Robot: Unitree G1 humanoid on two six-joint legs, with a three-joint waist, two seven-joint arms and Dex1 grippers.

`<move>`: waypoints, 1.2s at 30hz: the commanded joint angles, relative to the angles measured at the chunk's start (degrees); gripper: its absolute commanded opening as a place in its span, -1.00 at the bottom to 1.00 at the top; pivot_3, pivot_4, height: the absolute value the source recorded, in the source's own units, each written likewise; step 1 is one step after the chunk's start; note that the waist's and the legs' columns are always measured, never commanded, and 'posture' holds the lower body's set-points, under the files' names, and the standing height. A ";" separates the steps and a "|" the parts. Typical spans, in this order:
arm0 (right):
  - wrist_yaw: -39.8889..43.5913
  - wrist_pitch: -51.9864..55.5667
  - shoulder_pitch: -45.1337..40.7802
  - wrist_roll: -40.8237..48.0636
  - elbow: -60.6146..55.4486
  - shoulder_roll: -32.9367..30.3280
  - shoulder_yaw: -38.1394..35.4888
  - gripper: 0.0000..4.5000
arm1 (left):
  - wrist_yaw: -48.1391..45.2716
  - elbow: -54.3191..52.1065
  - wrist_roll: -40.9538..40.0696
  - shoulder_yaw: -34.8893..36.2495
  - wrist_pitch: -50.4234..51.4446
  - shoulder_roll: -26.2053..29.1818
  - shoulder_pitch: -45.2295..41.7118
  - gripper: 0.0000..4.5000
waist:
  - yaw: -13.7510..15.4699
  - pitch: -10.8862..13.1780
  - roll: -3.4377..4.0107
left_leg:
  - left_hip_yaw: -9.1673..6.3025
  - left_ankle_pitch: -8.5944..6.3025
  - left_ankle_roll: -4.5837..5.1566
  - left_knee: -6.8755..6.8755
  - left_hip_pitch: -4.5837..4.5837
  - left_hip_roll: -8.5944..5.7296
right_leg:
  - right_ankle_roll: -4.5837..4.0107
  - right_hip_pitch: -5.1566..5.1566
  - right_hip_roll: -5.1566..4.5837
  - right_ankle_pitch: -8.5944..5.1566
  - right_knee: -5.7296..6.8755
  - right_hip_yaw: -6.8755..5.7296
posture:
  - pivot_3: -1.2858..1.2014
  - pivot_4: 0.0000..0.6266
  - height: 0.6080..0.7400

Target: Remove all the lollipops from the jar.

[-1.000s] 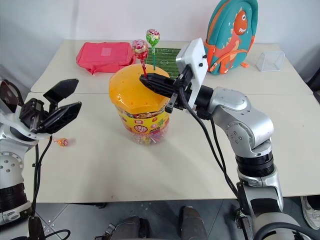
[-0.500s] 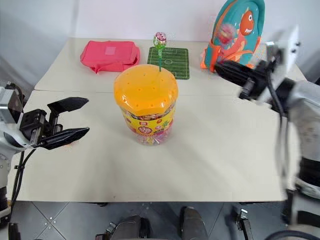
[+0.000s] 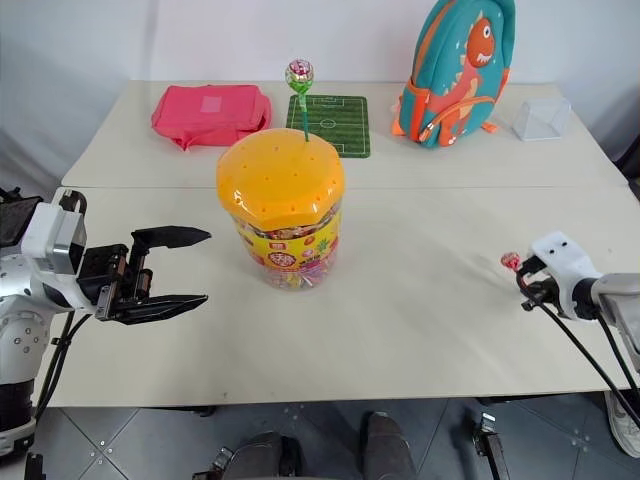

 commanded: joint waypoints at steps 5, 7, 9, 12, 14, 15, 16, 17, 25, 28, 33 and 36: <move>4.26 -1.48 2.67 -1.87 0.74 -1.71 -2.13 -0.53 | 0.56 -0.44 -1.19 2.58 0.83 1.09 1.37 1.00 | 0.30 -0.01 -0.03 | -0.03 0.00 0.00 0.06 -0.03 0.00 | 0.00 0.02 -0.01 0.00 -0.02 -0.01 | 0.03 -0.52 1.00; 6.98 -4.13 3.33 -0.56 0.53 -2.61 -5.05 -0.25 | 0.98 -0.33 -1.35 3.21 1.00 0.91 1.92 1.00 | 0.23 -0.01 -0.03 | -0.04 0.00 0.00 0.06 -0.03 0.00 | 0.00 0.02 -0.01 0.00 -0.02 -0.01 | 0.03 -0.52 1.00; 10.19 -11.46 3.78 0.82 1.00 -2.53 -9.71 0.04 | 1.95 -0.06 -1.90 4.26 1.31 0.37 2.27 1.00 | 0.15 0.01 0.01 | -0.03 0.00 0.00 0.04 -0.03 0.00 | 0.00 0.02 0.00 0.00 -0.02 -0.01 | 0.03 -0.52 1.00; 20.22 -25.56 2.39 7.44 -0.26 -0.36 -18.46 0.17 | 4.17 1.43 -3.25 6.76 2.06 -0.70 3.03 1.00 | 0.05 0.09 0.17 | 0.02 0.00 0.01 0.05 -0.03 0.00 | 0.00 0.02 0.00 0.00 -0.04 0.01 | 0.03 -0.52 1.00; 21.50 -28.68 -0.01 9.61 -0.23 1.35 -20.40 0.17 | 5.17 1.78 -3.98 7.54 2.64 -1.20 3.23 1.00 | -0.12 0.08 0.17 | 0.02 0.00 0.00 0.04 0.03 0.01 | 0.00 0.02 0.02 0.00 0.02 0.02 | 0.03 -0.52 1.00; 21.06 -29.08 -2.14 10.10 -0.19 2.16 -20.27 0.17 | 6.00 1.94 -4.60 7.98 3.07 -1.60 3.20 1.00 | -0.15 0.08 0.17 | 0.02 0.00 0.00 0.04 0.05 0.02 | 0.00 0.02 0.03 0.00 0.04 0.02 | 0.03 -0.52 1.00; 21.61 -27.85 -4.09 11.67 -1.36 2.89 -19.73 0.17 | 7.25 2.23 -5.55 8.64 3.66 -2.27 2.95 1.00 | -0.13 0.08 0.17 | 0.02 0.00 0.00 0.05 0.07 0.03 | 0.00 0.03 0.03 0.00 0.06 0.03 | 0.03 -0.52 1.00; 21.75 -25.36 -6.60 14.15 -3.40 3.97 -19.02 0.17 | 8.41 2.50 -6.83 9.42 4.71 -2.83 2.84 1.00 | -0.08 0.09 0.16 | 0.03 0.00 0.00 0.07 0.07 0.03 | 0.00 0.03 0.01 0.00 0.06 0.03 | 0.03 -0.52 1.00; 9.48 -9.03 -32.08 24.71 -8.28 24.23 -9.14 0.17 | 15.15 5.37 -9.92 13.23 6.42 -6.28 1.02 1.00 | -0.31 0.08 0.17 | -0.03 0.00 0.00 0.14 0.07 0.09 | -0.02 -0.01 0.01 0.02 0.30 0.01 | 0.03 -0.52 1.00; 7.97 -8.89 -35.81 22.73 -6.64 28.14 -6.50 0.17 | 15.57 4.40 -10.04 13.17 6.47 -6.85 1.58 1.00 | 0.10 0.07 0.14 | -0.10 0.00 0.00 0.09 0.04 0.09 | -0.02 -0.02 0.00 0.02 0.32 -0.11 | 0.03 -0.52 1.00; 6.21 -8.05 -39.92 18.94 -4.37 32.23 -1.13 0.17 | 15.96 3.24 -9.79 13.02 6.09 -7.76 3.10 1.00 | -0.40 0.07 0.14 | -0.28 -0.03 -0.01 0.05 -0.07 -0.03 | 0.02 -0.04 -0.04 0.04 0.34 -0.26 | 0.03 -0.52 1.00; 7.12 -8.45 -41.83 18.63 -2.27 34.30 -0.52 0.17 | 16.06 2.32 -9.63 12.45 5.95 -8.34 3.38 1.00 | -0.94 0.07 0.14 | -0.30 -0.02 -0.02 0.06 -0.07 -0.01 | 0.02 -0.04 -0.02 0.04 0.35 -0.31 | 0.03 -0.52 1.00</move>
